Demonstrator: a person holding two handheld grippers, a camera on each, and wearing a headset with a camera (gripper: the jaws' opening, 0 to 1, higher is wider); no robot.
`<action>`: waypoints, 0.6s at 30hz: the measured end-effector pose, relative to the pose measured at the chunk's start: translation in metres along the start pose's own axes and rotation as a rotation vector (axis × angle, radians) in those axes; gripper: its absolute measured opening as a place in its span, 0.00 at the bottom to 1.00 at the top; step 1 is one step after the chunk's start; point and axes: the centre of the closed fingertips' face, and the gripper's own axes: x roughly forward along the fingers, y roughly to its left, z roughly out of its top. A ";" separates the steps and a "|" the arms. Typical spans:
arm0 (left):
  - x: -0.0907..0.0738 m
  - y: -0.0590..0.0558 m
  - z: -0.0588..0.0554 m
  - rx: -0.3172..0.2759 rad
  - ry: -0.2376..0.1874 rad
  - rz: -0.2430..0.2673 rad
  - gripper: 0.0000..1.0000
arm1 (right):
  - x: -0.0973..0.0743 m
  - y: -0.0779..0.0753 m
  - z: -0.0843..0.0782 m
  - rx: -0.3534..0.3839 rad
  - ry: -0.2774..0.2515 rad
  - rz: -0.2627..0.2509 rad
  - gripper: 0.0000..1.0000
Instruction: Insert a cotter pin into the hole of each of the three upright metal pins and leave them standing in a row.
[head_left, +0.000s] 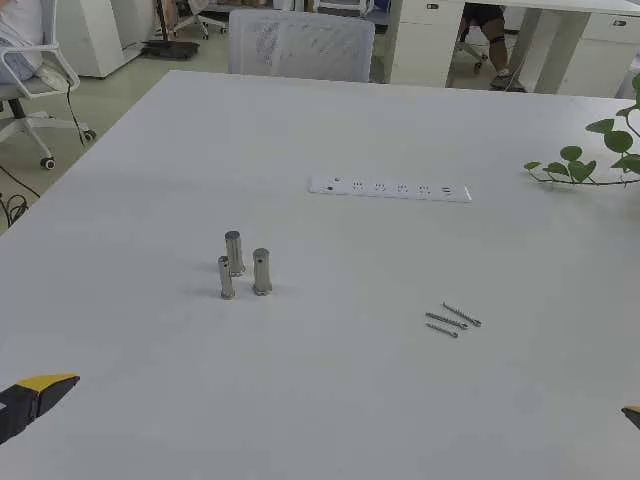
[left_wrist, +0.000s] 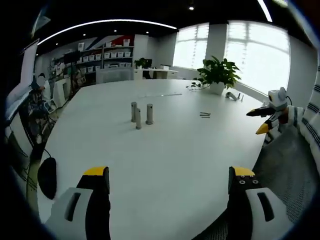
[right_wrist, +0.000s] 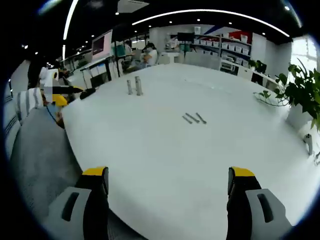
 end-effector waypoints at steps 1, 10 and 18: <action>0.000 0.000 0.000 -0.002 -0.001 -0.002 0.99 | 0.000 0.000 0.000 0.000 0.001 0.000 1.00; 0.001 -0.002 0.000 0.005 0.006 -0.008 0.99 | -0.001 -0.001 0.000 0.000 0.003 -0.005 1.00; 0.000 0.000 -0.003 0.008 0.009 -0.008 0.99 | -0.002 -0.003 -0.001 0.000 0.004 -0.009 1.00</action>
